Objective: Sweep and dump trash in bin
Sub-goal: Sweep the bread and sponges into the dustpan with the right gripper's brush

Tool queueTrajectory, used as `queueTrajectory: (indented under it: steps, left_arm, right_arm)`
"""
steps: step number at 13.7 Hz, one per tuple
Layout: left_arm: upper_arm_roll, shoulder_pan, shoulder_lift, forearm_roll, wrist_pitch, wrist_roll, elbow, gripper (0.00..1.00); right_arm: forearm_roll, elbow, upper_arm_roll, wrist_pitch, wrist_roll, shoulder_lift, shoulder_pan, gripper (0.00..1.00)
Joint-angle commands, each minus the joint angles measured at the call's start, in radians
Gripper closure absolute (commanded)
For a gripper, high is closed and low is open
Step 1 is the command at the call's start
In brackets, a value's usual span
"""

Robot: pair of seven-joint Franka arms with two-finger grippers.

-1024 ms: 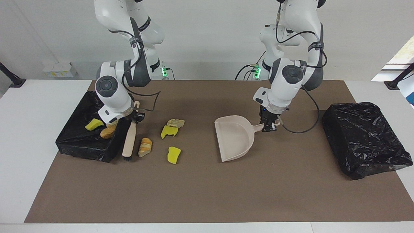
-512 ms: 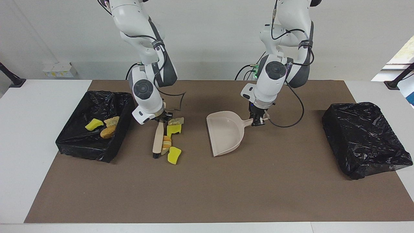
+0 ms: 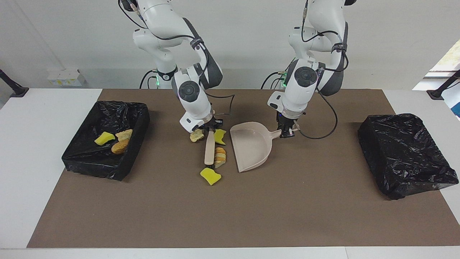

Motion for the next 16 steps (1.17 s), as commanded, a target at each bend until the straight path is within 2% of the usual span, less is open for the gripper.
queueTrajectory:
  steps: [1,3,5,10,12,16]
  left_arm:
    - [0.017,-0.018,-0.041,-0.010,0.021,-0.013,-0.043,1.00]
    - [0.017,-0.018,-0.041,-0.002,0.019,-0.013,-0.049,1.00]
    - [0.017,-0.017,-0.014,0.002,0.065,-0.011,-0.052,1.00]
    - [0.017,-0.005,-0.005,0.001,0.137,0.010,-0.065,1.00]
    - [0.016,-0.005,0.000,0.001,0.156,0.065,-0.065,1.00]
    - [0.017,-0.005,-0.002,0.001,0.142,0.106,-0.063,1.00]
  right_arm:
    - [0.042,0.067,0.000,0.036,0.062,0.036,0.052,1.00]
    - [0.084,0.098,0.000,0.070,0.120,0.039,0.094,1.00]
    - [0.093,0.170,0.000,0.070,0.166,0.071,0.127,1.00]
    - [0.096,0.279,0.003,0.059,0.186,0.114,0.135,1.00]
    - [0.095,0.284,0.003,0.024,0.183,0.084,0.120,1.00]
    - [0.079,0.255,-0.004,-0.158,0.168,-0.007,0.042,1.00]
